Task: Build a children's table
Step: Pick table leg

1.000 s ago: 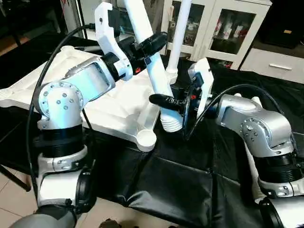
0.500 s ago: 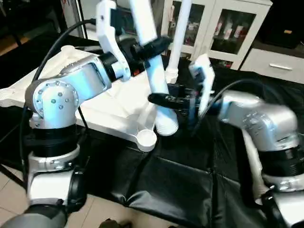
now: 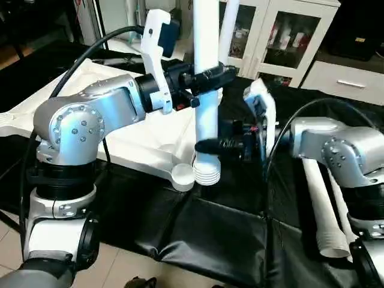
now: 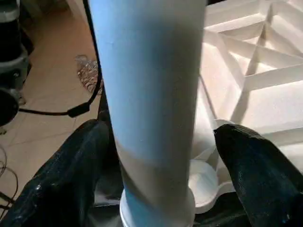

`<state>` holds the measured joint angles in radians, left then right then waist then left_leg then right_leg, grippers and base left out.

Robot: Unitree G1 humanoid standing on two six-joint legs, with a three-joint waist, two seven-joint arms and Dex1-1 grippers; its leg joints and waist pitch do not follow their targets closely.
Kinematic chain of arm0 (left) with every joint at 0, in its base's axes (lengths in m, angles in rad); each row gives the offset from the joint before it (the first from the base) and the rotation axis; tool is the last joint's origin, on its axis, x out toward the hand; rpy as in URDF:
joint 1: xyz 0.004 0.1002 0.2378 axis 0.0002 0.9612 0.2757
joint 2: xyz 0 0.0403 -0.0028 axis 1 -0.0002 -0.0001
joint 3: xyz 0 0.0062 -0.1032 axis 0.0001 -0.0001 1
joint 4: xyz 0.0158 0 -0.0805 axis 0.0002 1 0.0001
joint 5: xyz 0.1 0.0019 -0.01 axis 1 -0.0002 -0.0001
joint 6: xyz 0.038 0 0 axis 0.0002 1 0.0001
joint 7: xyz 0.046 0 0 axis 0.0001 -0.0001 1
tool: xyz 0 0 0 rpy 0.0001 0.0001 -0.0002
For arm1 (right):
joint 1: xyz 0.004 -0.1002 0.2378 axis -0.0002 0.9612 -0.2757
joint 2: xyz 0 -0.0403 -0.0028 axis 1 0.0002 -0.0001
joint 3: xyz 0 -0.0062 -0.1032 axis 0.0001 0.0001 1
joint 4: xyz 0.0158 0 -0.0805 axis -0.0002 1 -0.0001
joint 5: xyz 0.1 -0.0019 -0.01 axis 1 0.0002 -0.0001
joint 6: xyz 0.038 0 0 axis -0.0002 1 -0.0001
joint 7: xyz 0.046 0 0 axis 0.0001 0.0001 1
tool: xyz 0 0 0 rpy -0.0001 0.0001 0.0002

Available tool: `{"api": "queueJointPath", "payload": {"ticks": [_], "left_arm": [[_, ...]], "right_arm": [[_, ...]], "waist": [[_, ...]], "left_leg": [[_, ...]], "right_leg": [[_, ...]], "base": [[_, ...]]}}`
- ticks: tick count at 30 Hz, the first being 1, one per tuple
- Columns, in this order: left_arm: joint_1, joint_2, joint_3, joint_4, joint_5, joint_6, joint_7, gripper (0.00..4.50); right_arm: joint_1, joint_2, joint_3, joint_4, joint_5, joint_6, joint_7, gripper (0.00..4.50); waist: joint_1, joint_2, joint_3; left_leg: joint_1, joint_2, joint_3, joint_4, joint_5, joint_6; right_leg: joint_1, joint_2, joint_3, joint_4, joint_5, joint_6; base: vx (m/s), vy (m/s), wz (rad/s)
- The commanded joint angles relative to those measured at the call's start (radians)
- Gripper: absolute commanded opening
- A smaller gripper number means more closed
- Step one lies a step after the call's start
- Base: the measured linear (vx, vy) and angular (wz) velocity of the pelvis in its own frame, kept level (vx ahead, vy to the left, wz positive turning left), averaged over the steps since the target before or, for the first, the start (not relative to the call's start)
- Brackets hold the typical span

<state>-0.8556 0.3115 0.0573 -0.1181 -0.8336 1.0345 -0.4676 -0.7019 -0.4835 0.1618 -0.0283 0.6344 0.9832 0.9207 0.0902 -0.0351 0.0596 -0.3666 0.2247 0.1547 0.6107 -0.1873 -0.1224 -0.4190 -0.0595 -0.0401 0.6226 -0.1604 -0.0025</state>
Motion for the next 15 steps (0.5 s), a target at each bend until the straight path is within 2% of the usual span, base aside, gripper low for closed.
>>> {"api": "queueJointPath", "payload": {"ticks": [1, 7, 15], "left_arm": [[-0.027, 0.011, -0.024, -0.03, 0.003, -0.016, -0.031, 1.77], [-0.026, 0.021, -0.041, -0.04, 0.001, -0.019, -0.068, 1.77], [-0.023, 0.026, -0.054, -0.039, 0.01, -0.029, -0.103, 1.77]], "right_arm": [[0.015, -0.012, 0.02, -0.031, -0.009, 0.005, 0.015, 3.98], [0.028, -0.017, 0.051, -0.044, -0.024, -0.014, 0.032, 3.98], [0.029, -0.01, 0.054, -0.038, -0.036, -0.03, 0.034, 3.98]], "waist": [[0.002, -0.006, -0.074], [0.003, -0.003, -0.075], [0.002, -0.004, -0.075]], "left_leg": [[0.0, -0.014, 0.02, -0.065, -0.114, -0.026], [0.002, -0.013, 0.02, -0.065, -0.114, -0.029], [0.002, -0.013, 0.02, -0.065, -0.125, -0.031]], "right_leg": [[0.062, -0.044, 0.026, -0.068, -0.255, -0.138], [0.062, -0.044, 0.026, -0.063, -0.213, -0.159], [0.063, -0.044, 0.026, -0.066, -0.242, -0.152]], "base": [[0.0, 0.0, 0.0], [0.0, 0.0, 0.0], [0.0, 0.0, 0.0]]}}
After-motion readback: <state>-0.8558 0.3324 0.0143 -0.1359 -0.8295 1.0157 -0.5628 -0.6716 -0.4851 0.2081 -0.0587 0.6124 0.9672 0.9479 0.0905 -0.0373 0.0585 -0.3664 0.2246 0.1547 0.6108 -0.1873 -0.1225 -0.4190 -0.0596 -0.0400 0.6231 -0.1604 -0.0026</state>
